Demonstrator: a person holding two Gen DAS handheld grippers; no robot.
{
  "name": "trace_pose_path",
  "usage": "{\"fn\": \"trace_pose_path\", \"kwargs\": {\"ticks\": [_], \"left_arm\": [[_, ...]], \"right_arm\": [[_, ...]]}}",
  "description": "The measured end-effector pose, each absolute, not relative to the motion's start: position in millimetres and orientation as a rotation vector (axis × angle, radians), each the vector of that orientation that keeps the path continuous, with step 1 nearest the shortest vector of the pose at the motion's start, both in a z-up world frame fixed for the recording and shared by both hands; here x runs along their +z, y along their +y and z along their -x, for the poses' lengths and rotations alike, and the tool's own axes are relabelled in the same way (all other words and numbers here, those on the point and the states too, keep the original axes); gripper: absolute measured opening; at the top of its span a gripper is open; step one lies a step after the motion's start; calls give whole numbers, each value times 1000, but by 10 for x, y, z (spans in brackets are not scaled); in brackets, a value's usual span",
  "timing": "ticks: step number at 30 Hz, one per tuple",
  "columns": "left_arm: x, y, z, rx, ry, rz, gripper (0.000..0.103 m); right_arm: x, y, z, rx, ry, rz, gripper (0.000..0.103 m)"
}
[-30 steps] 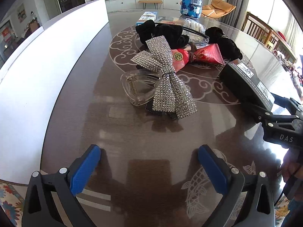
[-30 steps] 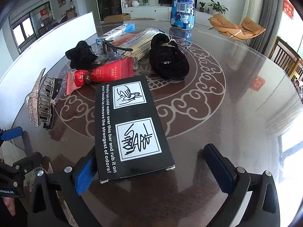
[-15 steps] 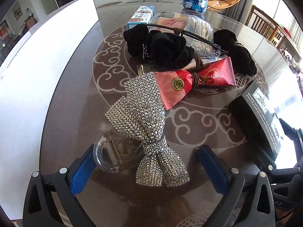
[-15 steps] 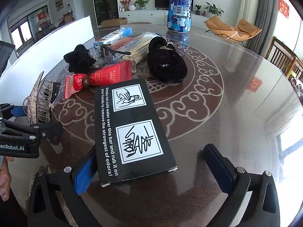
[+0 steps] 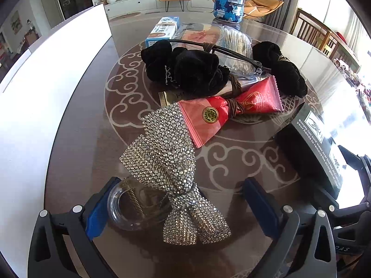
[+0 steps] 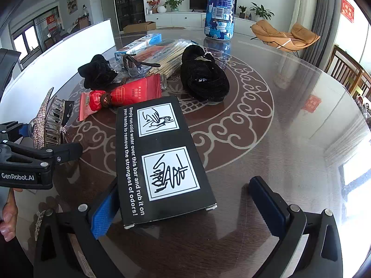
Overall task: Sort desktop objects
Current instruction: 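Grasp the black soap box with the right tool while the left tool approaches the rhinestone bow clip, then carry the black box with the right tool into the bin while the left tool carries the bow clip there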
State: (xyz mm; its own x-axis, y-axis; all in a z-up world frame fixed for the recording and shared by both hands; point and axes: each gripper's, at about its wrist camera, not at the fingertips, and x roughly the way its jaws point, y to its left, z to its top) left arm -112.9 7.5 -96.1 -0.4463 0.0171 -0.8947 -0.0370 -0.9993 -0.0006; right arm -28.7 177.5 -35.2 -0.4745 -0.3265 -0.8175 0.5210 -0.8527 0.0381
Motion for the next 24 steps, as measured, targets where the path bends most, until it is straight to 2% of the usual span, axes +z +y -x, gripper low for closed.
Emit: {"fn": "trace_pose_path", "kwargs": {"ticks": [6, 11, 13, 14, 15, 19, 21, 22, 24], "left_arm": [[-973, 69, 1138, 2637, 66, 1573, 103], [-961, -6, 1163, 2571, 86, 1633, 103], [-930, -33, 1132, 2563, 108, 1608, 92], [-902, -41, 1119, 2556, 122, 1589, 77], [-877, -46, 1109, 2546, 136, 1584, 68], [-821, -65, 1077, 2527, 185, 1573, 61], [-809, -69, 1022, 2523, 201, 1560, 49], [-796, -77, 989, 2523, 200, 1553, 49], [-795, -96, 920, 2513, 178, 1550, 48]], "right_arm": [[-355, 1774, 281, -2320, 299, -1221, 103], [-356, 1733, 313, -2294, 311, -1232, 103], [-343, 1693, 382, -2202, 369, -1287, 103], [-339, 1671, 422, -2163, 394, -1319, 103], [-334, 1659, 462, -2131, 410, -1351, 103], [-272, 1590, 585, -2031, 442, -1416, 103], [-233, 1537, 598, -1984, 444, -1425, 103], [-206, 1511, 589, -1966, 443, -1416, 103], [-167, 1457, 564, -1947, 451, -1386, 96]]}}
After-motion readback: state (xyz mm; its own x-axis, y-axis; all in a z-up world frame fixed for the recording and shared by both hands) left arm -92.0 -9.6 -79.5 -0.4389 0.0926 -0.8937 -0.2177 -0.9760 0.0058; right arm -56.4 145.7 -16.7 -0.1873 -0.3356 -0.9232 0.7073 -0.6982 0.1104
